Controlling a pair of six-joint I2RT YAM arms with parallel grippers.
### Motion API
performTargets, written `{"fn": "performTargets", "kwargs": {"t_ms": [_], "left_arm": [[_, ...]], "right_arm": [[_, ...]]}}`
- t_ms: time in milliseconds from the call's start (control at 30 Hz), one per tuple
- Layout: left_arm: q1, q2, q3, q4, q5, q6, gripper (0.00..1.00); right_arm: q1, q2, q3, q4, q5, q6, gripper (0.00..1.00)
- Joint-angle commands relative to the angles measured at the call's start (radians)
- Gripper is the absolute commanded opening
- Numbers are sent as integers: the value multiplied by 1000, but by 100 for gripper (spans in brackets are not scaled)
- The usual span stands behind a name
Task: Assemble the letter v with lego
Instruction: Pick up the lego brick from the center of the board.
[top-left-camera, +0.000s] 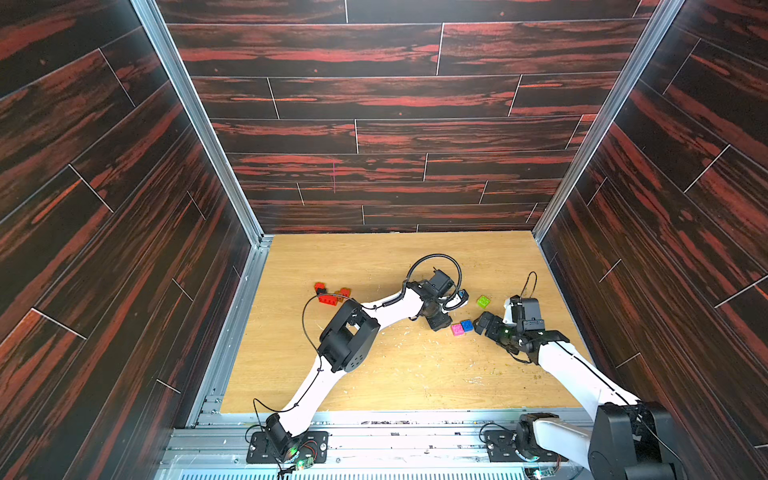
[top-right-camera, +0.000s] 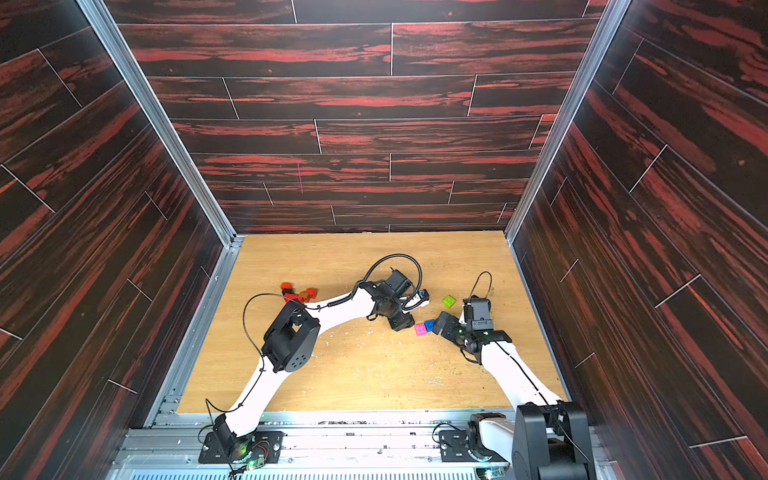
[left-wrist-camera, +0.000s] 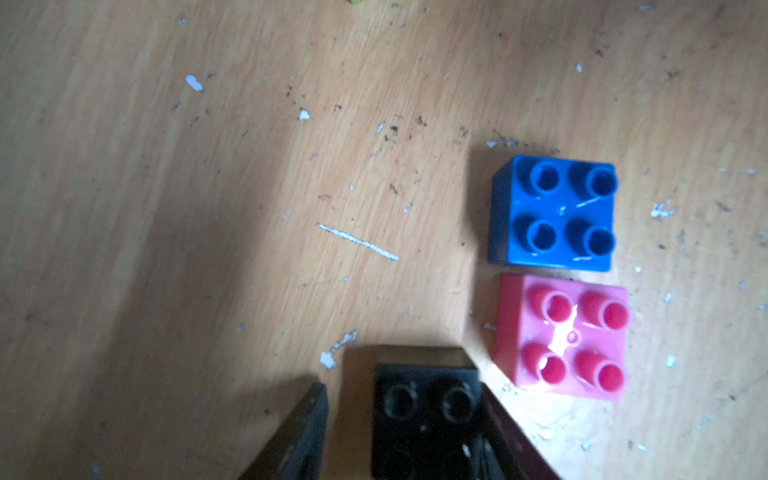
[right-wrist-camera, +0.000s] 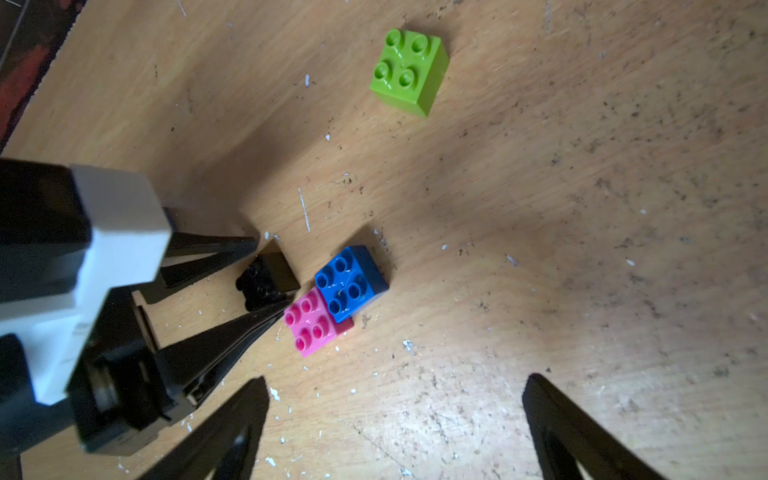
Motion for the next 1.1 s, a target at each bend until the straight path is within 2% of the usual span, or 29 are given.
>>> {"fn": "performTargets", "kwargs": {"t_ms": [0,267,533,633,733,867,1067], "left_arm": [[-5,20,-63,-139,33,-2,52],[-5,0,-95,-139,40,-32,41],[-4,-66,-193,-16,37,-95,28],[-3,-73,-209,3,40,-114,19],[-4,-83,-223,14,37,-144,16],[-4,-137,-296,80,2,-232,10],[-3,-272,-463,221,-70,-356,8]], "right_arm": [[-5,17,-12,4,-7,3,98],[-6,79,2,21,-20,-12,98],[-4,164,43,33,-37,-35,94],[-4,177,56,31,-32,-39,93],[-1,183,72,21,-33,-51,92],[15,200,92,20,-44,-73,90],[46,261,146,6,-29,-62,86]]}}
